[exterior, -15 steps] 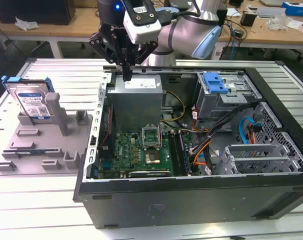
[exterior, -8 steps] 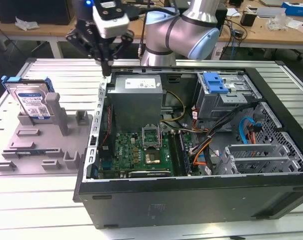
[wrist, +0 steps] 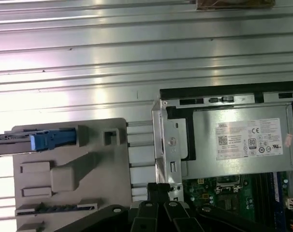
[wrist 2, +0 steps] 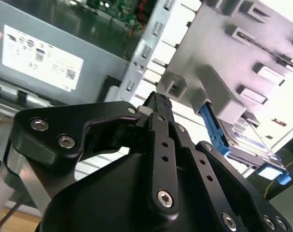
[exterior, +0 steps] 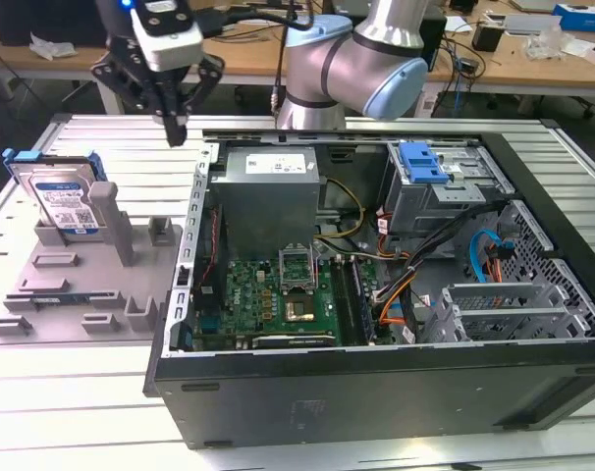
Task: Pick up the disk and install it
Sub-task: 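Reach for the disk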
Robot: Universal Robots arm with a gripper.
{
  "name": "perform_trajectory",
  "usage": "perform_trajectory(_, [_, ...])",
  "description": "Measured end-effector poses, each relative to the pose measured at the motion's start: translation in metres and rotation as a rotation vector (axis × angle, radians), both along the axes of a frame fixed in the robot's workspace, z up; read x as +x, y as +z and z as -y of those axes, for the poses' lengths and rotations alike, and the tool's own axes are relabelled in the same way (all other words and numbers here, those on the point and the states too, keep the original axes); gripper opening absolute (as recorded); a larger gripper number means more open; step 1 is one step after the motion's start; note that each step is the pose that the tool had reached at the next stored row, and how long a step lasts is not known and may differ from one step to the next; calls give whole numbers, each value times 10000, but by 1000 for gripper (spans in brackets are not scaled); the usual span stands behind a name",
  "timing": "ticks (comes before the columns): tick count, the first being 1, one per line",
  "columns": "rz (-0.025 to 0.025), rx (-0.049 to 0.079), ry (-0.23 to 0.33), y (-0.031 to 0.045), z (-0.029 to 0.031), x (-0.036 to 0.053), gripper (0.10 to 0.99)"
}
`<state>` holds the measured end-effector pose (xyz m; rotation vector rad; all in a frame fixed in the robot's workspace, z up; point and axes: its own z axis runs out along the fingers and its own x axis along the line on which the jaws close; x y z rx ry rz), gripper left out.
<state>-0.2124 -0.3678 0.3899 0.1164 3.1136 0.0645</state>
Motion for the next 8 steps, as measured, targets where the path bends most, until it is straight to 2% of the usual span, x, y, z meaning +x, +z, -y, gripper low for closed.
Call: perform_trajectory(8, [0,0,-2,-26,-130,-368,106])
